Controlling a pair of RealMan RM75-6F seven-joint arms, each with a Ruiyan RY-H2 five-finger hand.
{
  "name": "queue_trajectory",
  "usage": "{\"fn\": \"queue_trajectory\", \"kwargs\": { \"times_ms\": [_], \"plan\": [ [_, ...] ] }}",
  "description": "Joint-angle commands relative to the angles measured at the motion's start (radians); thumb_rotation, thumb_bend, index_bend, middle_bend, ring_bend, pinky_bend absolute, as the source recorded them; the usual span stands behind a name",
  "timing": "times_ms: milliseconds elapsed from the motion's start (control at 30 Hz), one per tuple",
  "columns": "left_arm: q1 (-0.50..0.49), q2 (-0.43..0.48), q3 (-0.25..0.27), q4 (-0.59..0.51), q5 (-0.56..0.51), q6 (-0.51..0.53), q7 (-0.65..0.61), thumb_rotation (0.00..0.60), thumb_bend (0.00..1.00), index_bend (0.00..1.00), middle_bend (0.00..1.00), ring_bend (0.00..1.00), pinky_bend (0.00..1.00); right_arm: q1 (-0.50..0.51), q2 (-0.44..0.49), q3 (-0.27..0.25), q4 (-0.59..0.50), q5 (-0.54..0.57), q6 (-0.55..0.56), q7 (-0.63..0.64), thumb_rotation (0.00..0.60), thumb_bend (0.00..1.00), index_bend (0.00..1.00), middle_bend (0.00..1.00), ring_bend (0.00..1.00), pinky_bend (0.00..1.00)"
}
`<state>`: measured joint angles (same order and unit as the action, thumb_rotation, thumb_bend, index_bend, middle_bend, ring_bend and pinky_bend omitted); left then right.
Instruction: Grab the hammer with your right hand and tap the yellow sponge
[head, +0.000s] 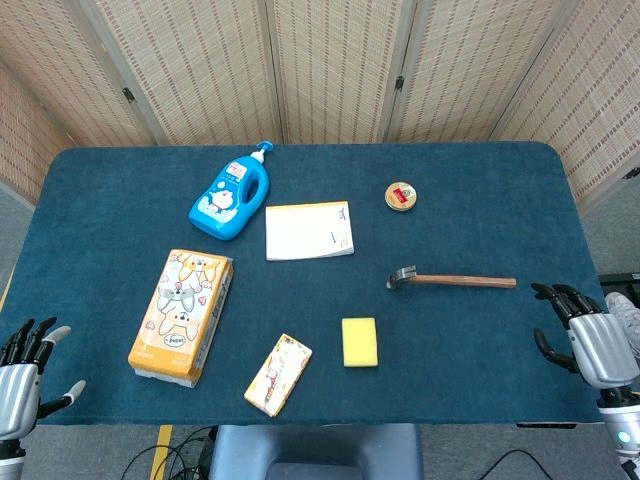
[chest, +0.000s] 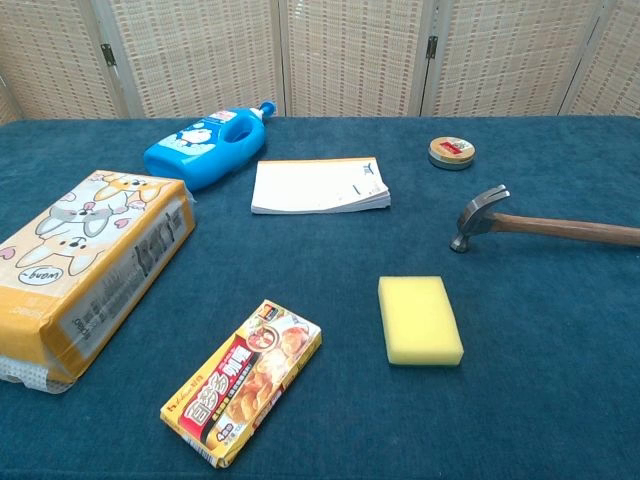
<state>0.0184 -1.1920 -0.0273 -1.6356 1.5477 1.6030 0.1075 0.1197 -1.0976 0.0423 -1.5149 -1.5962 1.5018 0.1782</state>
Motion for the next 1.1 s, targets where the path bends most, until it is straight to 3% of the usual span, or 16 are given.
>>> {"fn": "queue_trajectory", "kwargs": {
  "times_ms": [33,400,600,867,1100],
  "plan": [
    [0.000,0.000,0.002,0.002,0.001,-0.002,-0.001,0.600,0.20,0.23,0.16,0.06,0.16,0.000,0.000,-0.001,0.000,0.000,-0.001,-0.001,0.600,0.35,0.20,0.32,0.21,0.32],
    [0.011,0.002,0.012,0.011,0.003,0.006,-0.020,0.600,0.20,0.23,0.16,0.06,0.16,0.016,-0.001,0.002,0.001,-0.002,-0.023,-0.002,0.600,0.35,0.20,0.32,0.21,0.32],
    [0.012,0.004,0.016,0.012,0.008,0.007,-0.029,0.600,0.20,0.23,0.16,0.06,0.16,0.062,-0.006,0.017,-0.006,0.010,-0.087,-0.017,0.600,0.35,0.20,0.32,0.21,0.32],
    [0.021,0.009,0.021,0.020,0.007,0.014,-0.047,0.600,0.20,0.23,0.16,0.06,0.16,0.178,-0.034,0.054,-0.004,0.046,-0.247,-0.059,0.600,0.35,0.20,0.32,0.21,0.32],
    [0.033,0.015,0.029,0.031,0.001,0.016,-0.064,0.600,0.20,0.23,0.16,0.06,0.16,0.299,-0.117,0.092,0.065,0.122,-0.419,-0.111,0.600,0.35,0.20,0.31,0.21,0.32]
  ]
}}
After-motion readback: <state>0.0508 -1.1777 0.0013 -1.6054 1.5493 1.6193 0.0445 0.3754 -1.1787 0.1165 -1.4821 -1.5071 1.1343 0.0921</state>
